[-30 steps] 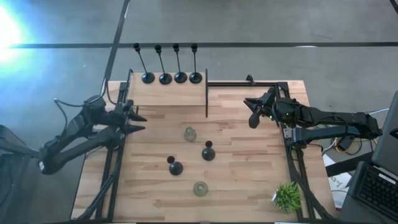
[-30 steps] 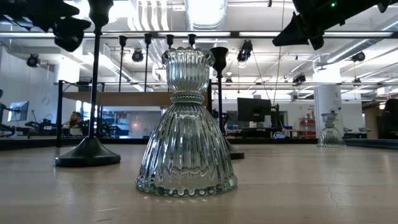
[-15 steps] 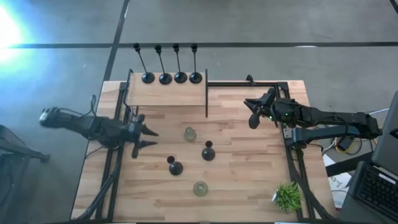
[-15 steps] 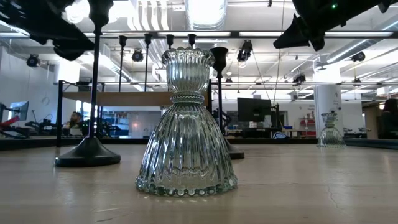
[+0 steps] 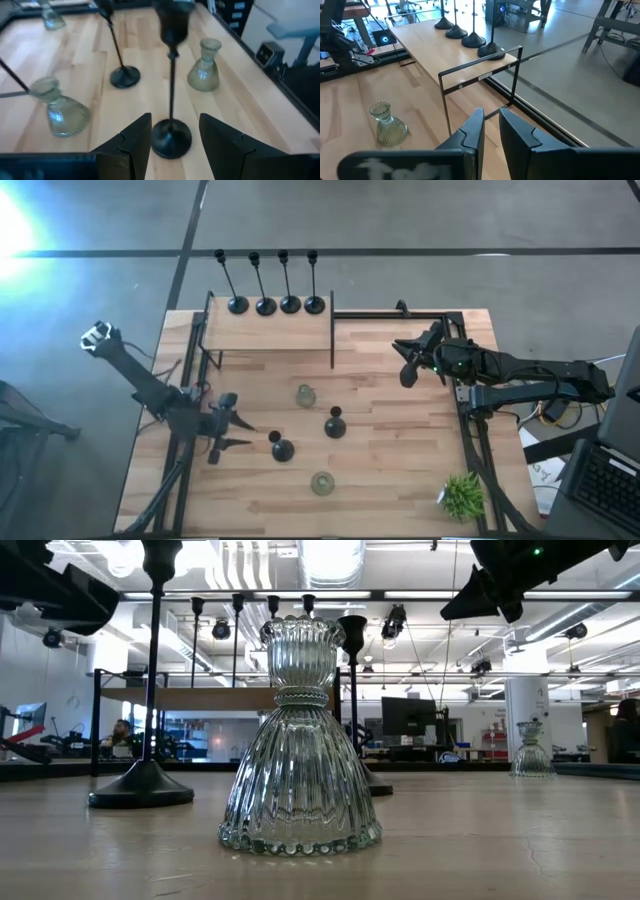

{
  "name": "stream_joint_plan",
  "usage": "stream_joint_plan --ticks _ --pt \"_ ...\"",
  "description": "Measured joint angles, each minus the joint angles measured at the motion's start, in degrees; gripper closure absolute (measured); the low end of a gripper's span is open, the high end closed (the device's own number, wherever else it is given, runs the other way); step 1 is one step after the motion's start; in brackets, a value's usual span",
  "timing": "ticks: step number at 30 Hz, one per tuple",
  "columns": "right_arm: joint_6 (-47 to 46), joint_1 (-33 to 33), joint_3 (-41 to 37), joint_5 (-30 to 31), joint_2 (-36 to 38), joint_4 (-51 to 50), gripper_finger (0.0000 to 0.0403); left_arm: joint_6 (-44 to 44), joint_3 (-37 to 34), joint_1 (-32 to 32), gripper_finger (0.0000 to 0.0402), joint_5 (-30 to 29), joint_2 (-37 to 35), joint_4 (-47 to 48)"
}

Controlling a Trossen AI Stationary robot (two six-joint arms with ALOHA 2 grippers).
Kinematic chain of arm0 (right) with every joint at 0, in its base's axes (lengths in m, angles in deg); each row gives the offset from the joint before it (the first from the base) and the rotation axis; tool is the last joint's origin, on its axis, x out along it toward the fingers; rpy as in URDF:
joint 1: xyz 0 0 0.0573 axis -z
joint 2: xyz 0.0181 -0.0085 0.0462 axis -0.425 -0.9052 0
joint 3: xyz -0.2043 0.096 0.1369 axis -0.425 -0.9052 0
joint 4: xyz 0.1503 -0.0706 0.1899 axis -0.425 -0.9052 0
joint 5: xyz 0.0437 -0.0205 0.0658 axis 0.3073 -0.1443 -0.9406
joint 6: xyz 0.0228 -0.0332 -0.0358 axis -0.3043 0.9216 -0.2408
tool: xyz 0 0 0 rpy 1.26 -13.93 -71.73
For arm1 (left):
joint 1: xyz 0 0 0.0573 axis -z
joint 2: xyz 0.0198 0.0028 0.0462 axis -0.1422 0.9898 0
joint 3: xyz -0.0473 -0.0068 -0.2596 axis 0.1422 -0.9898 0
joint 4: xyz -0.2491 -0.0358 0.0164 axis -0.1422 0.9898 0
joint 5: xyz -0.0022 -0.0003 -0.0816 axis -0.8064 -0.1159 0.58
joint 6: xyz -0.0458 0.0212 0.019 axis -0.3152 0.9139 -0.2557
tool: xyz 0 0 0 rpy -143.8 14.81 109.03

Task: Pick & Place candle stick holders
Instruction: Put the black candleholder on the shelf

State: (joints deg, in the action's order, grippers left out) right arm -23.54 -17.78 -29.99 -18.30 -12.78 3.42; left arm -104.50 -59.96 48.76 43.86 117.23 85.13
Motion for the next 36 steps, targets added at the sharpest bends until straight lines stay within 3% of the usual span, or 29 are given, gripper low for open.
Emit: stream_joint_plan --ticks 13,20,36 --pt "-0.02 0.00 0.00 0.01 0.00 0.12 0.0349 3.12 -0.06 -0.24 0.0232 0.20 12.95 -16.27" --pt "-0.01 0.00 0.00 0.01 0.00 0.46 0.0349 4.53 -0.04 -3.41 0.0232 -0.22 18.91 -22.38" --pt "0.00 0.00 0.00 0.02 -0.02 0.57 0.0349 6.22 1.36 -6.78 0.0232 2.92 22.49 -26.64"
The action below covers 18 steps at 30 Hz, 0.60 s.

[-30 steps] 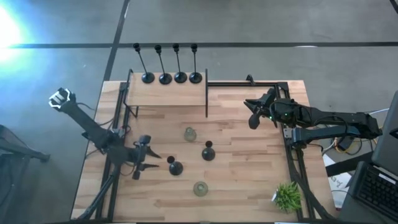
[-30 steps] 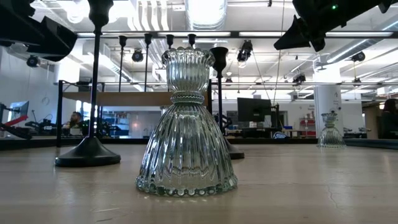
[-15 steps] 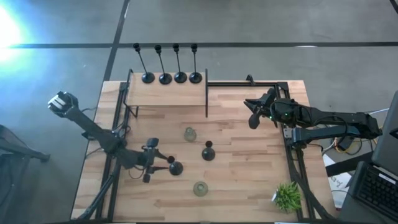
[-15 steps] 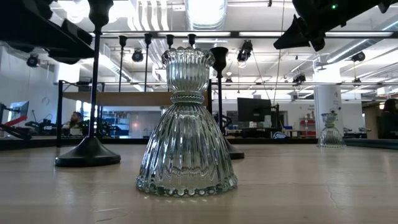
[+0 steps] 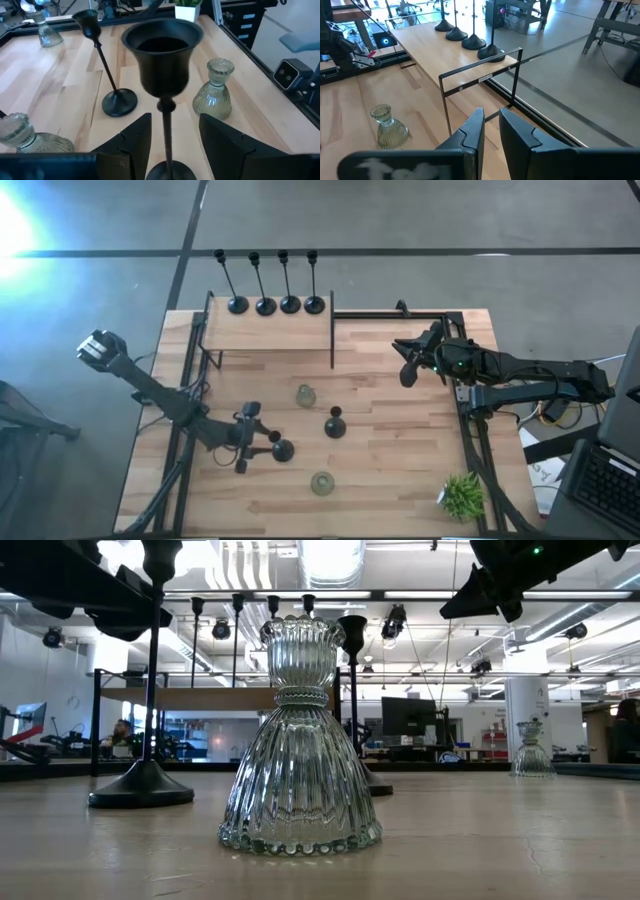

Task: Pick & Place candle stick holders
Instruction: Put the black candleholder on the shelf

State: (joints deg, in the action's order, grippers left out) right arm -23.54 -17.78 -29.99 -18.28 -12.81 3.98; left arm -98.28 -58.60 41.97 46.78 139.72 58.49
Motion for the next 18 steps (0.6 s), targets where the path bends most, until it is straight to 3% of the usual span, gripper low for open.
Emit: stream_joint_plan --ticks 6,18 --pt "-0.02 0.00 0.00 0.00 0.00 0.00 0.0349 -0.19 0.00 -1.15 0.0246 0.77 0.00 -0.23" --pt "-0.01 0.00 0.00 0.00 0.00 -0.04 0.0349 -0.10 0.00 -3.21 0.0315 3.43 -0.02 -1.48"
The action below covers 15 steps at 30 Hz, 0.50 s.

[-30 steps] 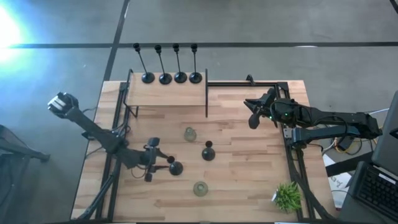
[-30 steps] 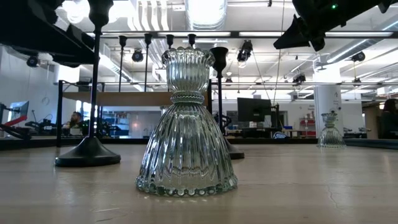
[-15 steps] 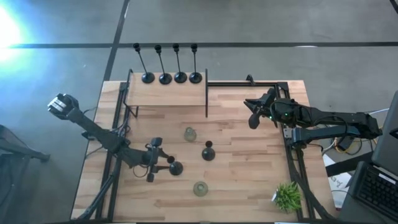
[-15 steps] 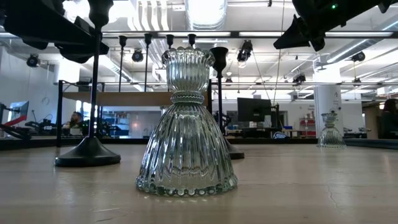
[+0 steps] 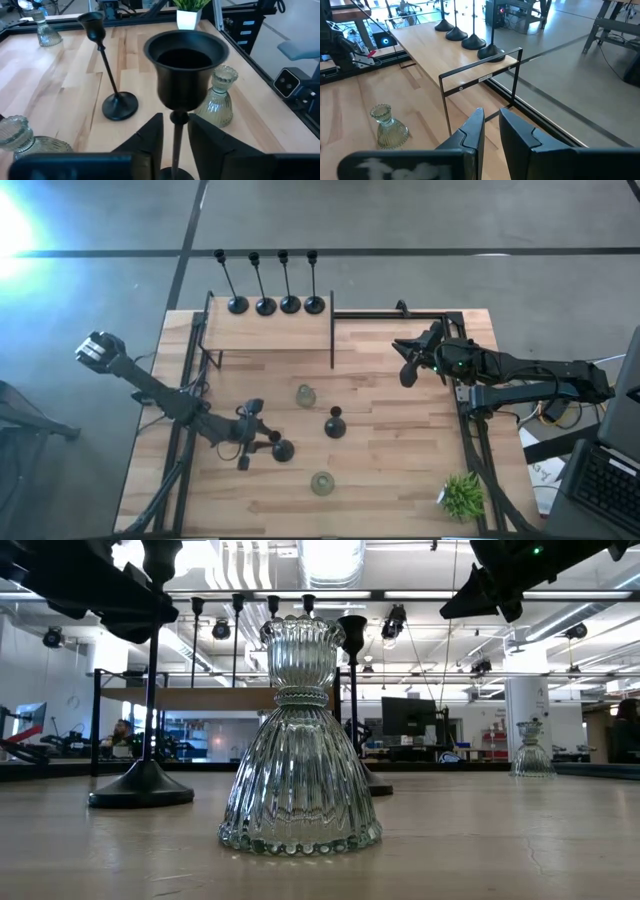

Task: Pick & Place candle stick holders
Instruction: Put the black candleholder on the shelf

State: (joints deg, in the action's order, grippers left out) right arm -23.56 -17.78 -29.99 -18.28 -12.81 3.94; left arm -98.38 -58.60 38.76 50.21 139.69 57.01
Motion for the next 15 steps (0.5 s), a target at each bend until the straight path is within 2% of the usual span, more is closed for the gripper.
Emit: stream_joint_plan --ticks 6,11,15 --pt "0.01 0.00 0.00 0.00 0.00 -0.04 0.0349 0.03 0.00 -1.03 0.0385 -0.07 0.00 0.00" --pt "0.01 0.01 0.00 0.00 0.00 -0.09 0.0349 0.23 1.45 -1.03 0.0386 -1.04 -0.18 0.47" --pt "0.01 0.00 0.00 0.00 0.00 -0.30 0.0349 0.00 6.48 -1.00 0.0386 -1.05 -1.05 4.91"
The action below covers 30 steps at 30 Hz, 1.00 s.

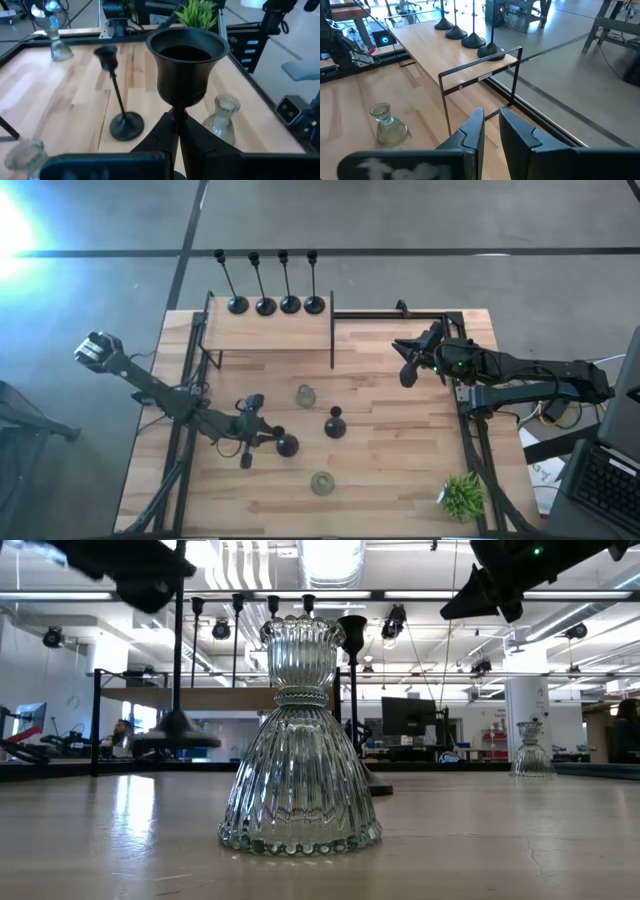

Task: Pick & Place candle stick holders
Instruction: Put the black candleholder on the shelf

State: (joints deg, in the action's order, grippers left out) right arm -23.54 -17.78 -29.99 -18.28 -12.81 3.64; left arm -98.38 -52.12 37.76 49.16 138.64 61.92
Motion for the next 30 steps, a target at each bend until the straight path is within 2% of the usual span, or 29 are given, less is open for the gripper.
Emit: stream_joint_plan --ticks 4,8,13,15,22,30 --pt "0.00 0.00 0.00 0.00 0.00 -0.24 0.0349 -2.54 9.21 0.02 0.0386 -2.81 -0.83 15.24" --pt "0.00 0.02 -0.12 0.02 -0.02 -0.24 0.0349 -3.61 18.50 0.04 0.0386 -11.04 -0.99 29.36" --pt "-0.62 0.00 -0.67 0.00 -0.02 -0.20 0.0349 -0.85 25.38 -1.81 0.0386 -22.76 -2.09 39.50" --pt "-1.82 0.00 -0.93 0.02 -0.02 -0.20 0.0349 0.16 26.51 -3.85 0.0386 -25.10 -2.94 40.72" --pt "-2.38 0.02 -1.20 0.00 -0.04 -0.18 0.0349 4.54 27.29 -16.23 0.0386 -25.71 -8.03 40.64" --pt "-2.06 0.00 -1.20 0.00 0.00 -0.11 0.0349 6.66 27.22 -33.36 0.0386 -17.55 -12.65 38.66"
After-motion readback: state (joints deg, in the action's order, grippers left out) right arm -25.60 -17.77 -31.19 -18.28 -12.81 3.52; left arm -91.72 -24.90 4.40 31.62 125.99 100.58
